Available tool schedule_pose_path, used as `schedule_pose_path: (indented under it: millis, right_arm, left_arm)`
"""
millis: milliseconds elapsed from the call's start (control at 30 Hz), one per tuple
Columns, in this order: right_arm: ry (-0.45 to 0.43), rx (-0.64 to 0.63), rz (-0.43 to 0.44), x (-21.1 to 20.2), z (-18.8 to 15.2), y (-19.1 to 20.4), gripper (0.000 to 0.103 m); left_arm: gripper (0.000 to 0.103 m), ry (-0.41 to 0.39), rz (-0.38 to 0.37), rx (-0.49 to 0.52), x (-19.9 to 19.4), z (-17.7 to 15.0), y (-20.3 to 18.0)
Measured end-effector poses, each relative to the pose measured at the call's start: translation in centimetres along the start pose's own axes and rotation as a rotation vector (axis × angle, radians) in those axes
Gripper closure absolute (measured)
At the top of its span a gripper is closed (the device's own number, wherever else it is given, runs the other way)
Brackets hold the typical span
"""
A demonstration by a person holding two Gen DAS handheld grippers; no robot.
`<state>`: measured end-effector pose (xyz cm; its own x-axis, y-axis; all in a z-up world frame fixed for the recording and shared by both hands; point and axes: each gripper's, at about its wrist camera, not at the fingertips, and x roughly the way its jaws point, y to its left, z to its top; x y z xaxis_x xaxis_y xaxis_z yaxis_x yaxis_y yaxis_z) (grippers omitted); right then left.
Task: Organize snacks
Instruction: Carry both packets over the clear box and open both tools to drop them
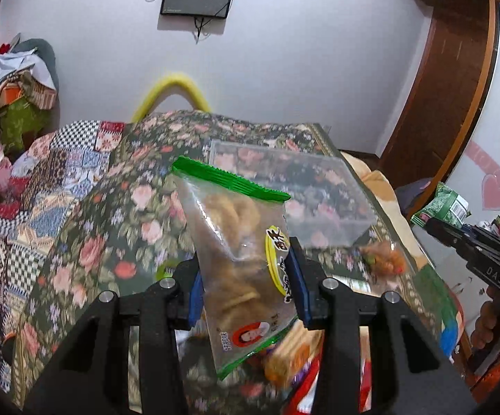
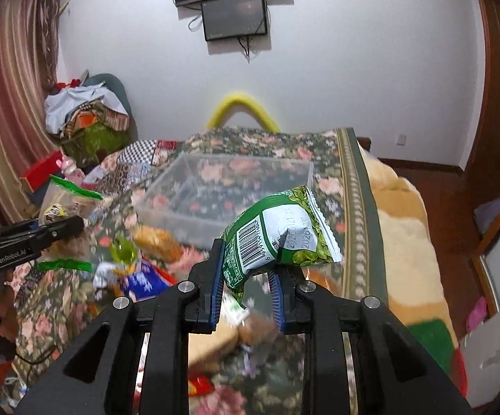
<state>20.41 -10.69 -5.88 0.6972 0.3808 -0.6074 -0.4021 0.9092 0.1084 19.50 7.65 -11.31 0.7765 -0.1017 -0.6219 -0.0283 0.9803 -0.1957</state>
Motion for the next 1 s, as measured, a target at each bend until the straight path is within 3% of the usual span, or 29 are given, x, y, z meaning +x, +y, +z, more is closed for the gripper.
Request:
schedule_pose_path:
  millis: [400, 1000]
  right_arm:
    - [-0.028, 0.008, 0.007, 3.9, 2.1, 0.0, 0.082]
    - [0.135, -0.02, 0.006, 13.0, 3.8, -1.6, 0.082]
  left_arm:
    - [0.061, -0.005, -0.013, 0.022, 4.9, 4.3, -0.8]
    - [0.061, 0.078, 0.011, 0.058, 14.5, 6.9, -1.2]
